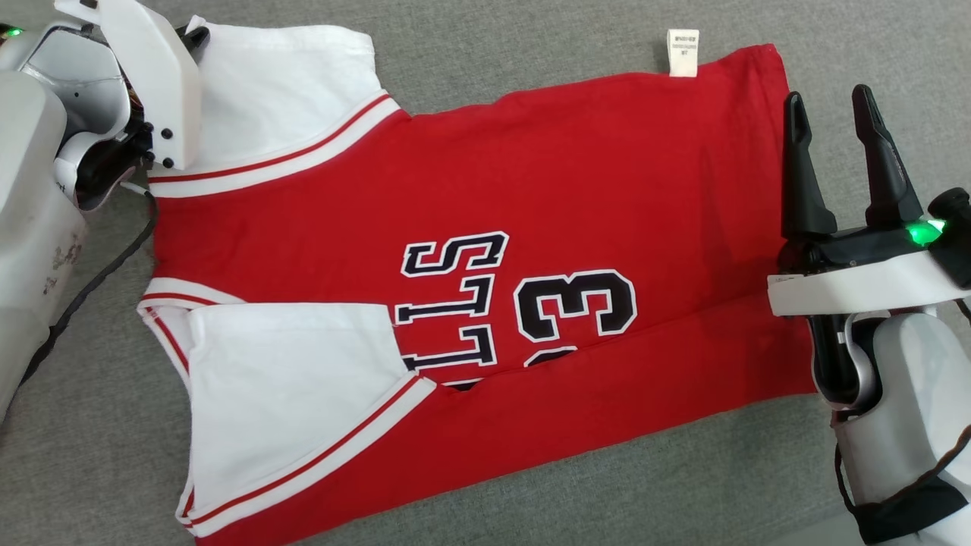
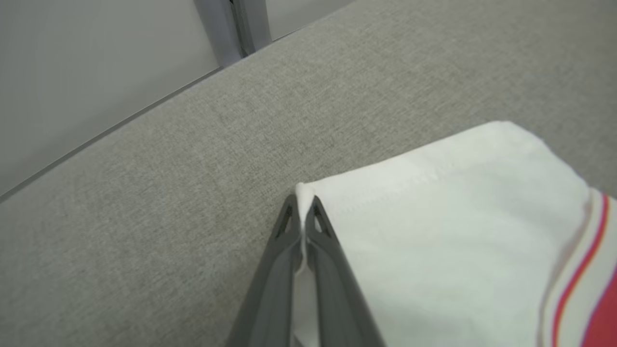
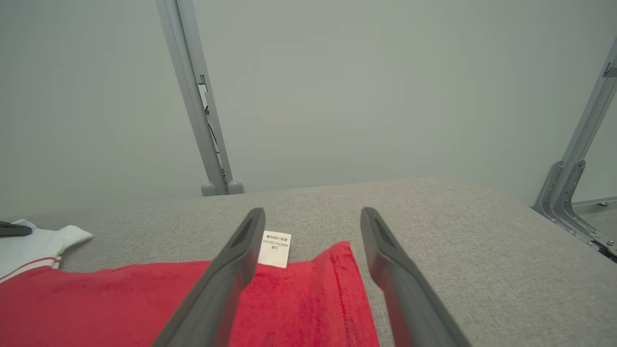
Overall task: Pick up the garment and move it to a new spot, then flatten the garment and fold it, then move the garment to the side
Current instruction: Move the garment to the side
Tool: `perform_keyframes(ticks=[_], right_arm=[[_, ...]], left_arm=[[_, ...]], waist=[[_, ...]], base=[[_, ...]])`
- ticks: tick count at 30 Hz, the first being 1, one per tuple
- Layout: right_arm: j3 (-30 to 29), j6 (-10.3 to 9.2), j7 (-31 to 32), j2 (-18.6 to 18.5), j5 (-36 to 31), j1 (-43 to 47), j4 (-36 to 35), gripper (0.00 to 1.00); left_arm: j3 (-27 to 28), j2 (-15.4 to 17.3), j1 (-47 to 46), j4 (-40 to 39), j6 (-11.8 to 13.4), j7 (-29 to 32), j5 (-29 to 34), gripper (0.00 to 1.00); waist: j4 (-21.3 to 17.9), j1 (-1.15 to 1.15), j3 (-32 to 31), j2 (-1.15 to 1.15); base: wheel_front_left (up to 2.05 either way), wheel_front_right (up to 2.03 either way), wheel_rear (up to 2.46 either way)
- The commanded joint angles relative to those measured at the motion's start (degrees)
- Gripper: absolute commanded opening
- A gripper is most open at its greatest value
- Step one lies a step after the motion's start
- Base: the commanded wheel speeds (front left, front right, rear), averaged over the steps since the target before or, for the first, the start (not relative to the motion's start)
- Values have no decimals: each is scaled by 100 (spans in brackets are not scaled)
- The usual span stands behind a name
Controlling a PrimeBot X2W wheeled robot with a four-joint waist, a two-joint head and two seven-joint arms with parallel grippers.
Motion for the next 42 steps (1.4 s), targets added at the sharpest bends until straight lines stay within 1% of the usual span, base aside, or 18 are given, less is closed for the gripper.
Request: perform_keyframes(ticks=[1,4,6,11,18,21,22,25,30,42], right_arm=[[-18,-1,-34,-72,22,-89,77,100],[-15,-1,87,-211,101,-163,302,100],[-22,-1,226,-338,139,-239,497,100],[-355,0,813,-527,299,-472,1137,100],[-454,-1,1440,-828,451,-847,1773,100],[-405,-1,1601,-1014,455,-988,2059,100],[-350,-1,1668,-1091,500,-1061,2254,100],[-298,-1,1693,-1203,492,-1196,2558,100],[-138,-1,1621,-1277,503,-1386,2999,100],[97,-1,1386,-1246,545,-1744,3698,100]], left_arm=[[15,22,72,-37,-6,-189,-125,0],[169,-80,148,-134,-6,-649,-386,0],[166,-125,271,-279,-6,-856,-549,0],[74,-82,471,-802,-6,-1205,-779,0],[-76,18,714,-1592,-6,-1369,-921,0],[-95,36,762,-1863,2,-1339,-940,0],[-95,60,735,-2024,32,-1307,-934,0],[-98,99,702,-2217,75,-1295,-898,0],[-125,152,738,-2426,137,-1252,-883,0],[-104,262,670,-2531,231,-1179,-890,0]], waist=[[150,0,-150,0],[336,0,-346,0],[476,0,-459,0],[817,0,-688,0],[1215,0,-777,0],[1361,0,-729,0],[1438,0,-670,0],[1531,0,-586,0],[1613,0,-509,0],[1616,0,-465,0]], base=[[0,0,0],[0,0,0],[0,0,0],[0,0,0],[0,0,0],[0,0,0],[0,0,0],[0,0,0],[0,0,0],[0,0,0]])
